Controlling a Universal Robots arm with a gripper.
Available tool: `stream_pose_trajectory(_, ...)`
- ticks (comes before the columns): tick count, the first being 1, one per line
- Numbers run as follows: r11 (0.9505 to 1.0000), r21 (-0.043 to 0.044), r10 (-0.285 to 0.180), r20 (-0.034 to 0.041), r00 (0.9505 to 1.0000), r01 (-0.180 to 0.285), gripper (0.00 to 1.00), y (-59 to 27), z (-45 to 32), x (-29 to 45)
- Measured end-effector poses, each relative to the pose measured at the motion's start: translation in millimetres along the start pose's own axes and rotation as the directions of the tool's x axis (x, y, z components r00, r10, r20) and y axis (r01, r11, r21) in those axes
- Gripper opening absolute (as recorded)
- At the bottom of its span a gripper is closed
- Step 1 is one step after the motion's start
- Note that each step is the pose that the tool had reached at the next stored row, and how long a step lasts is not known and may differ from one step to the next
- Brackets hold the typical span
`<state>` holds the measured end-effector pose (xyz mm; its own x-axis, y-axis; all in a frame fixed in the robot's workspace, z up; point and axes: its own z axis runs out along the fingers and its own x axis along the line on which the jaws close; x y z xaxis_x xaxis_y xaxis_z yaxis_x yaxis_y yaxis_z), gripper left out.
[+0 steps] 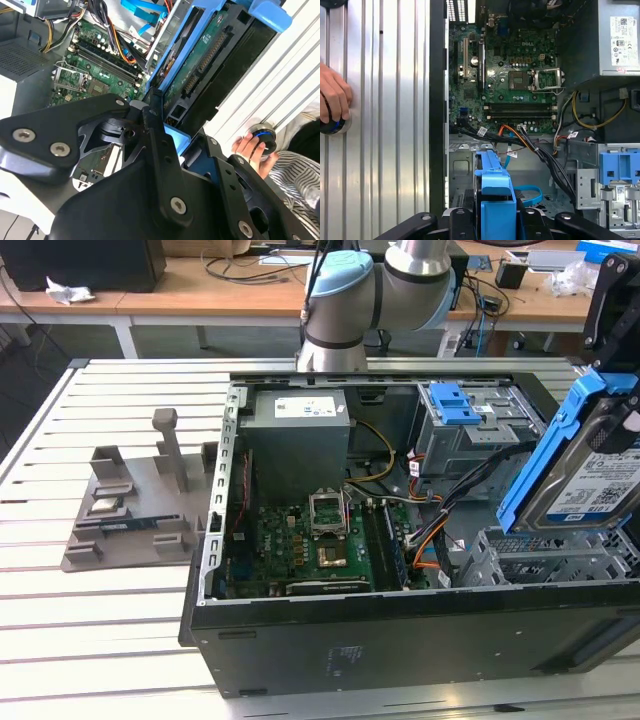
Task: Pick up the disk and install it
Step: 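Insert the disk into the insertion slot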
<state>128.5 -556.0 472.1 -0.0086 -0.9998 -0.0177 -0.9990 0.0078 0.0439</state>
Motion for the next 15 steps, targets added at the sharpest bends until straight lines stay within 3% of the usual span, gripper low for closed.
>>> stream_pose_trajectory(11,1.0000,-0.0015,0.008,-0.0034,1.0000,-0.008,0.37,-3.0,15.9,-2.4)
stream_pose_trajectory(15,1.0000,-0.0053,0.008,-0.0036,1.0000,-0.008,0.37,-4.8,28.4,-5.2)
